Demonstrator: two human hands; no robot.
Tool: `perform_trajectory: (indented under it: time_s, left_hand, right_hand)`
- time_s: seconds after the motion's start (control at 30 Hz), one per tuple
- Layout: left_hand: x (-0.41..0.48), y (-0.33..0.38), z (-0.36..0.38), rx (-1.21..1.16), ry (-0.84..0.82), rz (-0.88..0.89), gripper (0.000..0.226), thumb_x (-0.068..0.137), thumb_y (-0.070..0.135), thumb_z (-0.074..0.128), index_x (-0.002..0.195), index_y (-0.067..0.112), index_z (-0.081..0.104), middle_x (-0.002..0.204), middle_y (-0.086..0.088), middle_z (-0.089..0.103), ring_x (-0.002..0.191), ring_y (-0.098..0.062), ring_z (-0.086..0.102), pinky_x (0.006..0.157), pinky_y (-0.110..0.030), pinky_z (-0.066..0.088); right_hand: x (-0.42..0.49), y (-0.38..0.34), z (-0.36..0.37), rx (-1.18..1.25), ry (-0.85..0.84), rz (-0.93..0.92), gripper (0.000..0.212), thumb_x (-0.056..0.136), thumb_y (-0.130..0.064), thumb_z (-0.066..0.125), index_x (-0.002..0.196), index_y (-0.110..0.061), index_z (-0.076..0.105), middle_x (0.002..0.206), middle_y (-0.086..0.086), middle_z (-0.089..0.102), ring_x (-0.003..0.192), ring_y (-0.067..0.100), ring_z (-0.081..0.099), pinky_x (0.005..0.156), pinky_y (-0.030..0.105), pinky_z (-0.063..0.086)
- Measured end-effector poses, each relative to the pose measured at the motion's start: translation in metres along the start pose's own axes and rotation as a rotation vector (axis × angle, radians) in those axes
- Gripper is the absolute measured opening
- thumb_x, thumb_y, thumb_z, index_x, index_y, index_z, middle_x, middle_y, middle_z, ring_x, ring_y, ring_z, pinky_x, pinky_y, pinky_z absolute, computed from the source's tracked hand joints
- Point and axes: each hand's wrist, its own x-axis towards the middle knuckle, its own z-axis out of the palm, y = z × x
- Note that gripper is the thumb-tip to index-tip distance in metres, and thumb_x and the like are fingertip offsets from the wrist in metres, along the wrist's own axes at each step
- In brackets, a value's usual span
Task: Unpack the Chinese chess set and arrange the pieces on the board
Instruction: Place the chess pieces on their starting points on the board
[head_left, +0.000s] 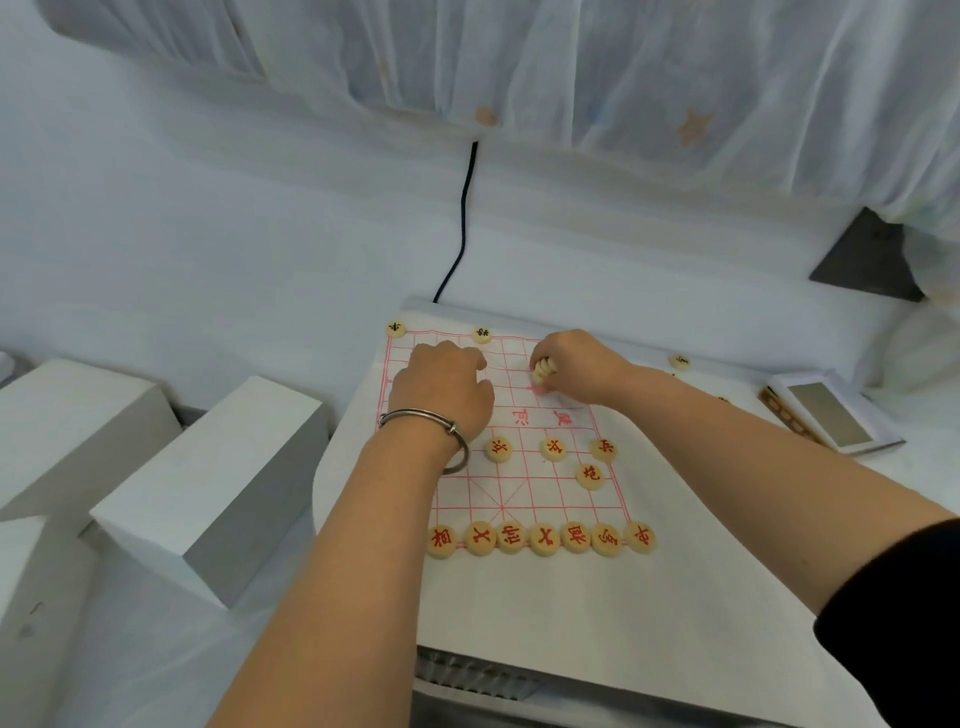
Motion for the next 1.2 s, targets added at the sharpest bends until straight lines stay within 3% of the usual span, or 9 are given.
perform_trajectory:
  time_s: [0.23, 0.5, 0.7, 0.9, 1.07, 1.2]
  left_hand:
    - [0.006, 0.000, 0.000, 0.005, 0.025, -0.012, 0.038, 0.096, 0.028, 0.042, 0.132, 0.021, 0.051, 0.136, -0.004, 0.050, 0.128, -0.024, 0.038, 0.102, -0.038, 0.040]
    - [0.012, 0.011, 0.008, 0.010, -0.015, -0.012, 0.038, 0.096, 0.029, 0.043, 0.132, 0.021, 0.050, 0.136, -0.006, 0.049, 0.127, -0.024, 0.040, 0.100, -0.040, 0.043]
    - [0.015, 0.005, 0.012, 0.086, -0.129, -0.059, 0.041, 0.097, 0.030, 0.041, 0.136, 0.022, 0.043, 0.138, -0.005, 0.046, 0.128, -0.025, 0.039, 0.101, -0.039, 0.041]
    - [0.019, -0.016, 0.013, 0.180, -0.196, -0.137, 0.042, 0.096, 0.029, 0.039, 0.137, 0.020, 0.042, 0.137, -0.006, 0.045, 0.127, -0.027, 0.039, 0.102, -0.040, 0.040]
    - [0.020, -0.025, 0.015, 0.207, -0.211, -0.132, 0.044, 0.095, 0.036, 0.041, 0.136, 0.021, 0.042, 0.139, -0.006, 0.042, 0.127, -0.028, 0.039, 0.104, -0.041, 0.038]
    - [0.019, -0.028, 0.010, 0.166, -0.165, -0.139, 0.044, 0.095, 0.035, 0.041, 0.136, 0.020, 0.042, 0.139, -0.005, 0.042, 0.128, -0.027, 0.036, 0.101, -0.040, 0.037]
  right_hand:
    - [0.010, 0.004, 0.009, -0.008, -0.070, 0.009, 0.030, 0.077, -0.018, 0.074, 0.106, -0.015, 0.068, 0.110, 0.002, 0.066, 0.101, 0.020, 0.059, 0.088, 0.033, 0.049]
    - [0.009, 0.006, 0.005, 0.034, -0.031, 0.010, 0.037, 0.078, -0.018, 0.074, 0.113, -0.013, 0.066, 0.117, 0.003, 0.063, 0.105, 0.020, 0.057, 0.088, 0.031, 0.047]
    - [0.003, 0.003, -0.009, 0.165, 0.043, 0.034, 0.040, 0.082, -0.021, 0.071, 0.120, -0.011, 0.060, 0.114, 0.007, 0.059, 0.062, 0.010, 0.055, 0.069, 0.028, 0.052]
    - [0.013, -0.028, -0.008, -0.013, -0.062, -0.094, 0.040, 0.085, -0.024, 0.067, 0.120, -0.012, 0.055, 0.117, 0.007, 0.058, 0.094, 0.018, 0.051, 0.075, 0.026, 0.039]
    - [0.024, -0.046, 0.001, -0.160, -0.154, -0.149, 0.038, 0.083, -0.036, 0.068, 0.109, -0.009, 0.060, 0.099, 0.005, 0.060, 0.084, 0.019, 0.050, 0.068, 0.029, 0.038]
    - [0.028, -0.043, 0.005, -0.194, -0.144, -0.160, 0.038, 0.081, -0.040, 0.067, 0.107, -0.012, 0.061, 0.100, 0.006, 0.063, 0.084, 0.020, 0.052, 0.067, 0.030, 0.040]
